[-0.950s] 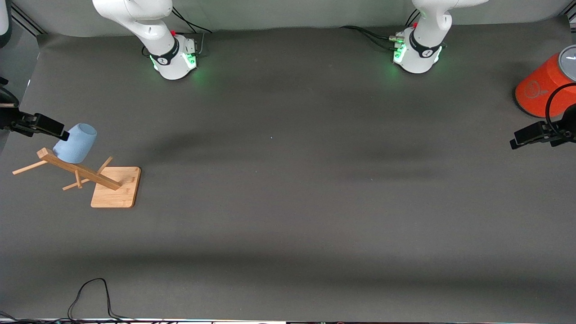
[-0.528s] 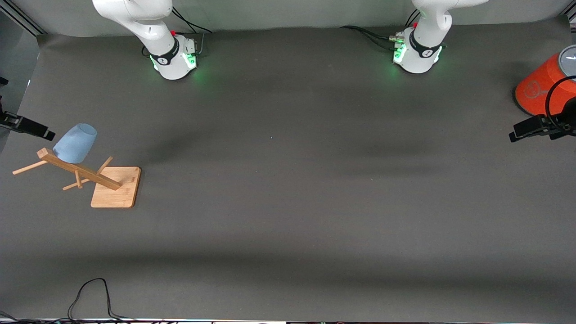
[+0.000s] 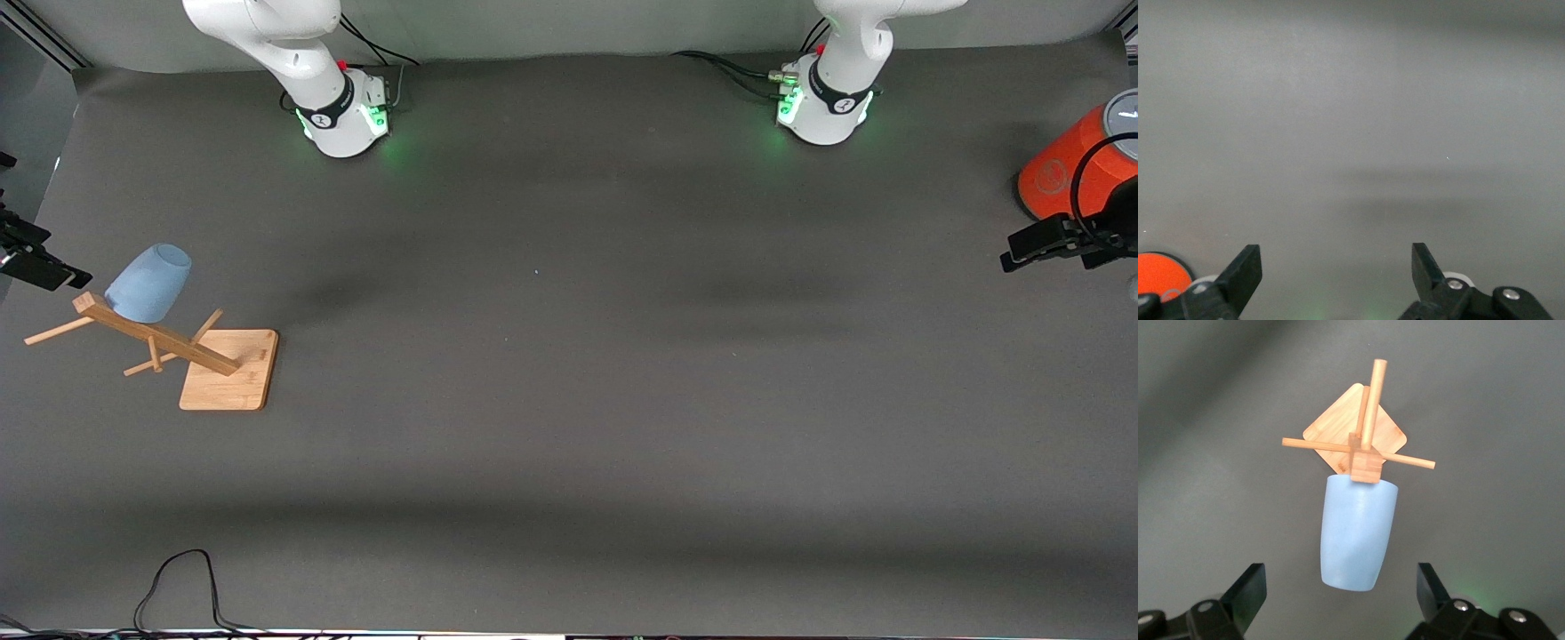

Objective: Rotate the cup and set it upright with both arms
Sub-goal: 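Pull the light-blue cup off the wooden mug tree peg with the right gripper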

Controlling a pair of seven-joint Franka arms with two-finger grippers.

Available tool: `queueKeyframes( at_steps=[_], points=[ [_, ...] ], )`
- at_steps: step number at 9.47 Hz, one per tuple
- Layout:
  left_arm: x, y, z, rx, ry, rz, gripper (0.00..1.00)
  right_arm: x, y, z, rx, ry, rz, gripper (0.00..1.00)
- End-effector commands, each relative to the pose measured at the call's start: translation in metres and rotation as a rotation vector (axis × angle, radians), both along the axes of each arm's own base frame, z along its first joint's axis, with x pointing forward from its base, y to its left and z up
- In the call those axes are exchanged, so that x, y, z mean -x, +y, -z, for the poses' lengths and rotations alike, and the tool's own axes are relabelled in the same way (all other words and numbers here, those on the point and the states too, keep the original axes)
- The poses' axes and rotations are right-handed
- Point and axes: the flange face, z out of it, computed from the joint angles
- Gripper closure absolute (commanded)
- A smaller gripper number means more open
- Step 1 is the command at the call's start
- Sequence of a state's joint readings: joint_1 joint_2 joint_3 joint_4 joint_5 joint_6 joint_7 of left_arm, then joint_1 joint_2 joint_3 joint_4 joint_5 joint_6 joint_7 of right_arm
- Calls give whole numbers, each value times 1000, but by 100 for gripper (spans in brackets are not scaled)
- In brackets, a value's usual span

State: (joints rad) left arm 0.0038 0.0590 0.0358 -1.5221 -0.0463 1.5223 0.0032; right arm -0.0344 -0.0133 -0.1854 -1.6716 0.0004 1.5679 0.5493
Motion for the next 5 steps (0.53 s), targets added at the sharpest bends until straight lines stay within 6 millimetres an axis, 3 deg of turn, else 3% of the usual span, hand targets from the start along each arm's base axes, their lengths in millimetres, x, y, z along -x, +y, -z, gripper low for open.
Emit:
queueKeyframes(
  at_steps=[1,5],
  points=[
    [10,-2,-6,-17,-5,15,0,11,-13,18,-39,17,62,0],
    [11,-4,-7,-15,1,21,0,14,-24,72,-85,-5,109,0]
  ],
)
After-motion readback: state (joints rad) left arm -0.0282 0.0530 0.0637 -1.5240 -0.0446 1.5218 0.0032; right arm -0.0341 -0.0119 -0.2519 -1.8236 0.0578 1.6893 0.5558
